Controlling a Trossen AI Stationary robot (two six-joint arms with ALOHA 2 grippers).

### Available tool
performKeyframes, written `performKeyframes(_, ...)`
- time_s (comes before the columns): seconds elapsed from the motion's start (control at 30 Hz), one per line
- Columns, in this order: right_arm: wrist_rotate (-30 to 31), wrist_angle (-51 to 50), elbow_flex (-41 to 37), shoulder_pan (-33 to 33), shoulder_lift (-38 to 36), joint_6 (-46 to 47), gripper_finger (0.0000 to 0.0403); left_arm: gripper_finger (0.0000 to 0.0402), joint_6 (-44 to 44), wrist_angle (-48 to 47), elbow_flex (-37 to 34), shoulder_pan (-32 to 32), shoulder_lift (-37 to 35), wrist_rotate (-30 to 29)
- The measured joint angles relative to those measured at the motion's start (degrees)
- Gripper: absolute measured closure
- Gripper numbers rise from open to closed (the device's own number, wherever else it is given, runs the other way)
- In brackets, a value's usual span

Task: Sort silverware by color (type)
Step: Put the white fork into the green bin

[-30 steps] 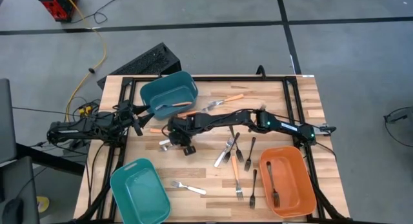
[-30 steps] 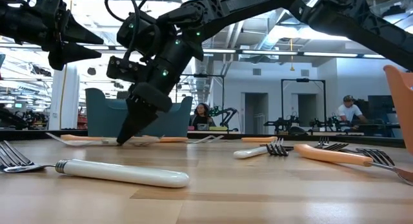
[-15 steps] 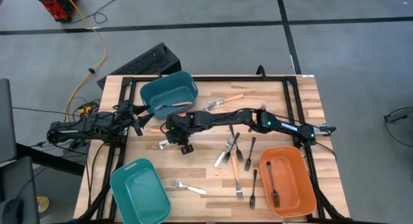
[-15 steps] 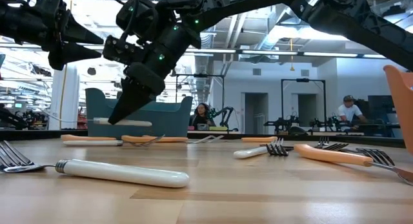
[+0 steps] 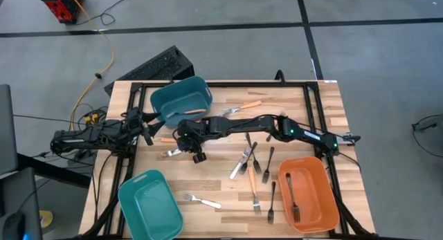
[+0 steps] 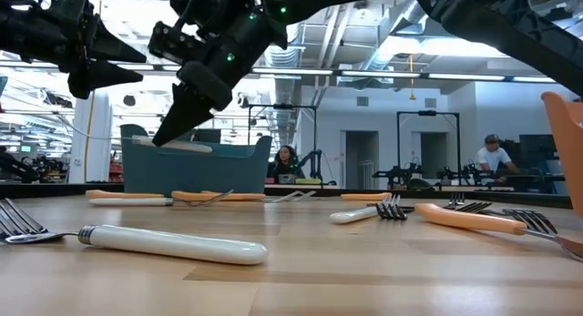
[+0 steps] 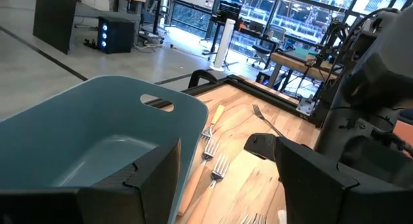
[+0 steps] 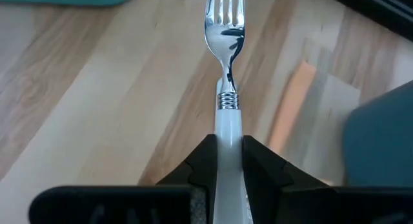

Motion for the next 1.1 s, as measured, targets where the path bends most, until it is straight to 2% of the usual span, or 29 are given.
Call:
performKeyframes(0.63, 0.1, 4.1, 0.0, 1.3, -3.6, -1.5, 0.0321, 0.0167, 0.6, 0.0, 0.0, 0.0, 0.0, -1.0)
performKeyframes(1.1, -0.5, 10.6, 0.0, 4.6, -3.9, -9.1, 0.0321, 0.0167, 0.6, 0.0, 0.0, 0.0, 0.0, -1.4)
